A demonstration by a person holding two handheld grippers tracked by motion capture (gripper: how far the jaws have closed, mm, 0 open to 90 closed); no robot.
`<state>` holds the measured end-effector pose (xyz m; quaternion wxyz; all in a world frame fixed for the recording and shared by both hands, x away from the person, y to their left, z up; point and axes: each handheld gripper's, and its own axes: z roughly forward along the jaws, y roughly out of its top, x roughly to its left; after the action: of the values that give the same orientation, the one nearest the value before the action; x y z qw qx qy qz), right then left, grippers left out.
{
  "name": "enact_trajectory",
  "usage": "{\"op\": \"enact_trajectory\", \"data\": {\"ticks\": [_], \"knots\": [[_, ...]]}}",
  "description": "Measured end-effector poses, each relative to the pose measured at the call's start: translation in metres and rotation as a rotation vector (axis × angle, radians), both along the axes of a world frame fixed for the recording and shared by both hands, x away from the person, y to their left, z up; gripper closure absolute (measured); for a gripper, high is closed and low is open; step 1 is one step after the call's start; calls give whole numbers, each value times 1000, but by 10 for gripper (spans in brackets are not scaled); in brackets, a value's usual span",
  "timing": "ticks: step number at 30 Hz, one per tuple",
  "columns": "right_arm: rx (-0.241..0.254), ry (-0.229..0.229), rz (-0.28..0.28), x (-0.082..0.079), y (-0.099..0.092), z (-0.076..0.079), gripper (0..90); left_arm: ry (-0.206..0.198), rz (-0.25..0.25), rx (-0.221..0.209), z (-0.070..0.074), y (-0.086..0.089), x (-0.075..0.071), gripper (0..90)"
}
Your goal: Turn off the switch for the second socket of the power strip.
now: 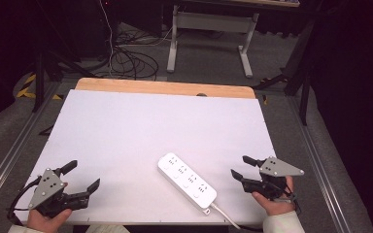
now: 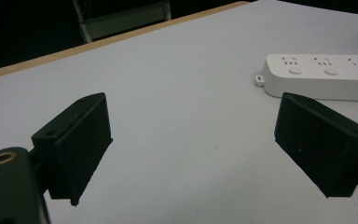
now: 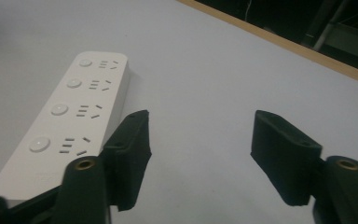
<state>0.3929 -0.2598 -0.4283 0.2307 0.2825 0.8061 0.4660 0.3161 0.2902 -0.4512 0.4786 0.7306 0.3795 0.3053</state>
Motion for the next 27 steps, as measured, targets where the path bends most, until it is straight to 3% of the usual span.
{"op": "enact_trajectory", "data": {"ticks": [5,6,14,27], "knots": [[-3,3,19,1,9,13,420,0,3,4,0,0,0,115],[12,13,46,3,15,17,440,0,4,4,0,0,0,115],[4,44,98,11,37,25,462,5,7,1,-1,-1,1,115],[3,52,149,21,64,35,480,7,6,0,-1,-1,1,115]]}}
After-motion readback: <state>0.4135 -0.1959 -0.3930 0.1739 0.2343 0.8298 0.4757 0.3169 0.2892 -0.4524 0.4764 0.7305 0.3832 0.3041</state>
